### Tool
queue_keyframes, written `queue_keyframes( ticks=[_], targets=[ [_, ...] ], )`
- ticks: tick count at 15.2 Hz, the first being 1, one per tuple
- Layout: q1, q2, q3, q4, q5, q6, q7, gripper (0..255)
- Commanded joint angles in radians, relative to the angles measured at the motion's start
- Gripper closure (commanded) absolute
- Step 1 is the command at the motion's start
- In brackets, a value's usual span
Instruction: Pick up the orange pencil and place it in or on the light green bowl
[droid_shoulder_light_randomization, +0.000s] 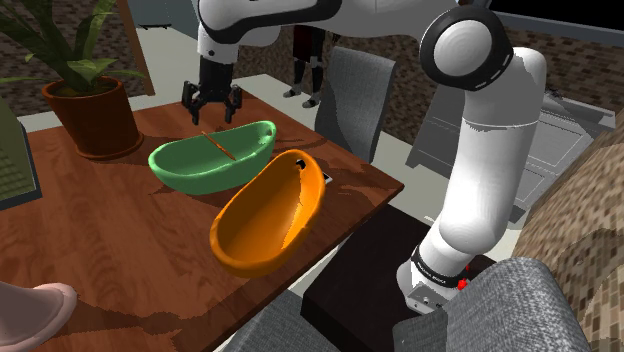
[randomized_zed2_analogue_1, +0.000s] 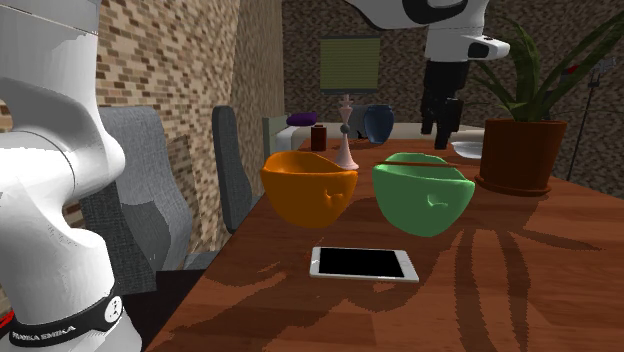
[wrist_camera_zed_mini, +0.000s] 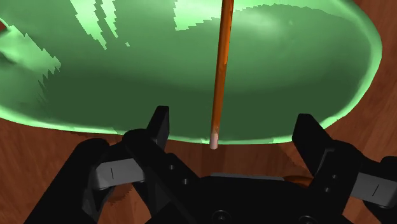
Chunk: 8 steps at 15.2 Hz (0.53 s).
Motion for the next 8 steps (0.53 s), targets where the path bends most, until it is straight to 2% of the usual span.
queue_keyframes(
  ticks=[1, 4, 8],
  targets=[
    [-0.003, -0.006, -0.001, 0.024, 0.002, -0.031, -0.001, 0],
    [-0.011, -0.016, -0.003, 0.102, 0.004, -0.120, 0.000, 0],
    [-0.011, -0.016, -0.003, 0.102, 0.004, -0.119, 0.000, 0]
  ],
)
